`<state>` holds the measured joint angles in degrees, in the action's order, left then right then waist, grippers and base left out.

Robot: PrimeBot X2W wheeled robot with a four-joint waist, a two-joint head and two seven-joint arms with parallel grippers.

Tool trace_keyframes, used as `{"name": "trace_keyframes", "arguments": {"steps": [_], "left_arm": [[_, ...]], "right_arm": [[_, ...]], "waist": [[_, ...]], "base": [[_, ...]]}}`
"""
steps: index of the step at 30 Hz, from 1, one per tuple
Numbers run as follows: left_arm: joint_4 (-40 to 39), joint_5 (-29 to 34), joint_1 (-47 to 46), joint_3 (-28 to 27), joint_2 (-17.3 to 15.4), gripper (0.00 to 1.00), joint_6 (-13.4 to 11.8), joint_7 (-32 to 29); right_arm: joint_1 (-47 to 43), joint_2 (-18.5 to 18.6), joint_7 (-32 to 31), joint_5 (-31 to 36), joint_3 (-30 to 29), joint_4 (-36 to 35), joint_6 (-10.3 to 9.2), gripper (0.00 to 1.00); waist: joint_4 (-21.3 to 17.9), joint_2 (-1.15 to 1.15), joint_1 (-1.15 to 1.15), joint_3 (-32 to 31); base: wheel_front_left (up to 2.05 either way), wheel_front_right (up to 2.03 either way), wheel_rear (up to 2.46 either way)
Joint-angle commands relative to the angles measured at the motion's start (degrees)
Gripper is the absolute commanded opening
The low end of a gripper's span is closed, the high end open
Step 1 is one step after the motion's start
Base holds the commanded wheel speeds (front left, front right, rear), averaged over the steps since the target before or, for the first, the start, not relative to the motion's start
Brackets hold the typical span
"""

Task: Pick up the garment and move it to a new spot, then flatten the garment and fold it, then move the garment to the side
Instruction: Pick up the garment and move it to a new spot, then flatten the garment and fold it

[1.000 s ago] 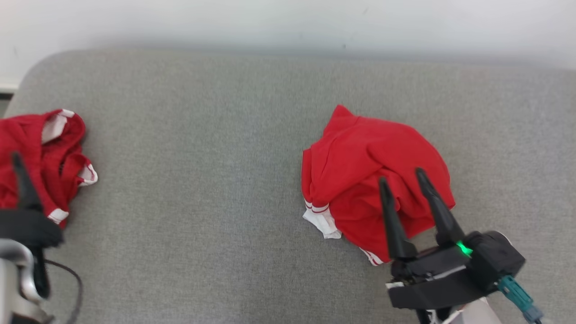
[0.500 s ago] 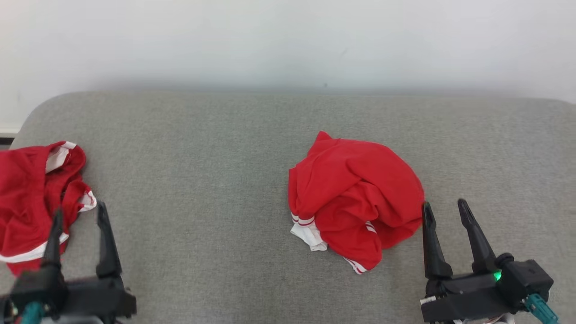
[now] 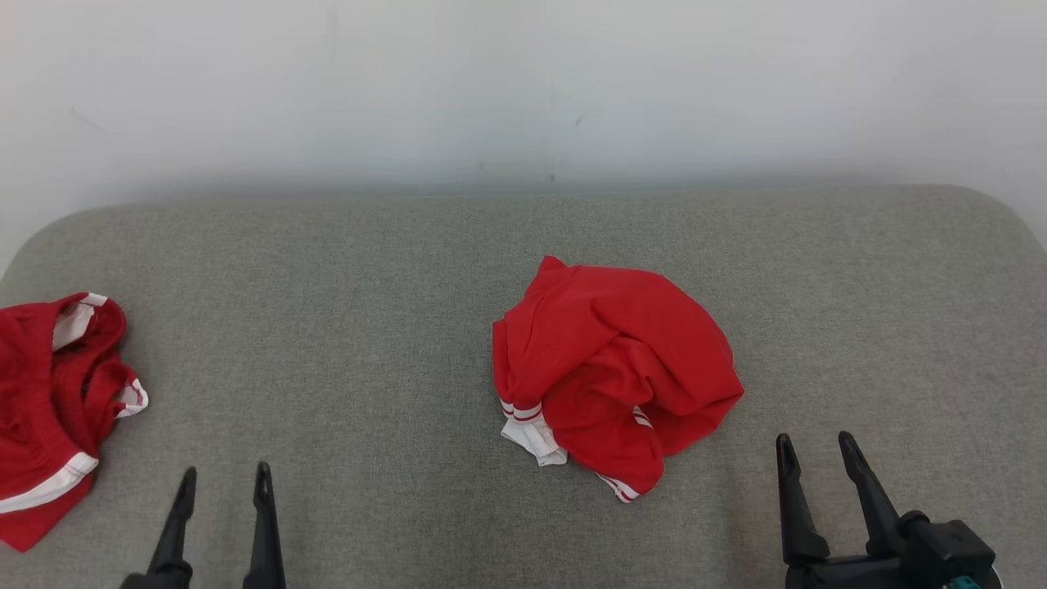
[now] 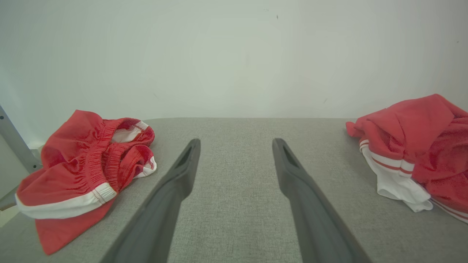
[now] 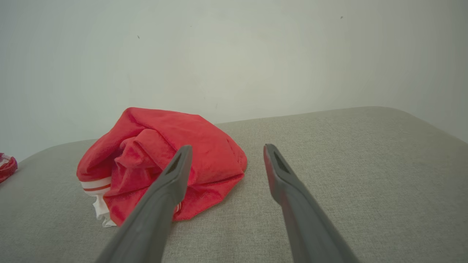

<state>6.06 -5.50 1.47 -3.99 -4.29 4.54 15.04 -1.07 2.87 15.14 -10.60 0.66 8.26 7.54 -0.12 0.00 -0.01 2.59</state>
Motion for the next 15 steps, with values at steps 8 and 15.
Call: {"name": "trace_keyframes", "arguments": {"steps": [8, 15], "left_arm": [[1.74, 1.29, 3.11, -0.03, 0.81, 1.0, 1.01, 0.07], [1.08, 0.82, 4.29, -0.97, 1.19, 1.0, 1.37, 0.07]], "right_arm": [[-1.96, 0.02, 0.14, 0.21, 0.85, 1.97, -0.1, 1.0], [-2.09, 0.03, 0.14, 0.2, 1.47, 2.74, -0.1, 1.0]], "waist": [[-0.55, 0.0, 0.01, -0.94], [-2.1, 0.0, 0.01, -1.23]], "base": [[0.0, 0.0, 0.0], [0.0, 0.0, 0.0]]}}
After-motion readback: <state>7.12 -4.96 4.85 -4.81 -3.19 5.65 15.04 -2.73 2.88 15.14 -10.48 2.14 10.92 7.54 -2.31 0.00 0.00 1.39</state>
